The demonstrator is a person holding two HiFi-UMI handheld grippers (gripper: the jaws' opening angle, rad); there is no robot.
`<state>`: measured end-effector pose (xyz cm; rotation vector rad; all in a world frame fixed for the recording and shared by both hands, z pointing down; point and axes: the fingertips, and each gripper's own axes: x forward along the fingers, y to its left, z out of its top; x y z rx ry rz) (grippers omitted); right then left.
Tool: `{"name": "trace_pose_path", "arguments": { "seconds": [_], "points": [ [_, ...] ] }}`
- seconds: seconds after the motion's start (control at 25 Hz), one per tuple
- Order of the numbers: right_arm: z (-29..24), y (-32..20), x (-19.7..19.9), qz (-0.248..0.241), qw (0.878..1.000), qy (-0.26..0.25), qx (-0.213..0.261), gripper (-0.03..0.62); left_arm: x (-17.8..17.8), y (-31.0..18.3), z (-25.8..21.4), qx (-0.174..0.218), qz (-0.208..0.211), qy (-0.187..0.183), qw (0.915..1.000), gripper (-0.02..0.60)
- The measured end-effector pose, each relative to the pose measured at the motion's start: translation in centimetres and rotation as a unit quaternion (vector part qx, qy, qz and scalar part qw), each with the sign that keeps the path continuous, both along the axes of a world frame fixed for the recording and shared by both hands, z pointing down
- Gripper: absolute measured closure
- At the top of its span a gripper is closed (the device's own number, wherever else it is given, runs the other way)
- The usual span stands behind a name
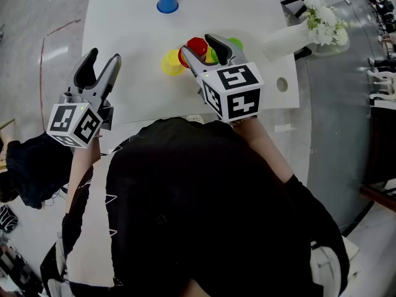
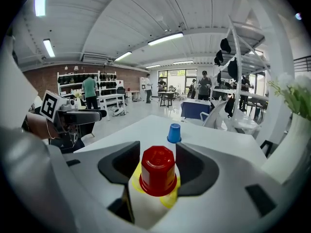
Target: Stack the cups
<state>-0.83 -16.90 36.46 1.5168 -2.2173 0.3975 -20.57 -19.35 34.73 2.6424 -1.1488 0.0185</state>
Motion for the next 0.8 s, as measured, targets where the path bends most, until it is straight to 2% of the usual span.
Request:
{"name": "trace_pose_path", "arguments": {
  "seconds": [0.32,0.48,0.68,0.8],
  "points": [
    [-2.9,-0.3,-0.5,0.002,0.999,-0.039,0.019,0.369,0.1,-0.3,-0.4,0.003,0.000,0.003,1.0000,0.296],
    [-5.8,-0.7,-0.9,-0.002,0.997,-0.063,0.046,0.396,0.0,-0.4,-0.6,0.005,-0.005,0.006,1.0000,0.296],
    [-9.7,-1.9,-0.7,-0.019,0.994,-0.075,0.081,0.402,0.0,-0.7,-0.8,0.008,-0.018,0.015,0.9997,0.296],
    [-11.4,-3.0,-0.1,-0.027,0.992,-0.081,0.094,0.428,0.0,-0.8,-1.0,0.011,-0.029,0.024,0.9992,0.301]
  ]
}}
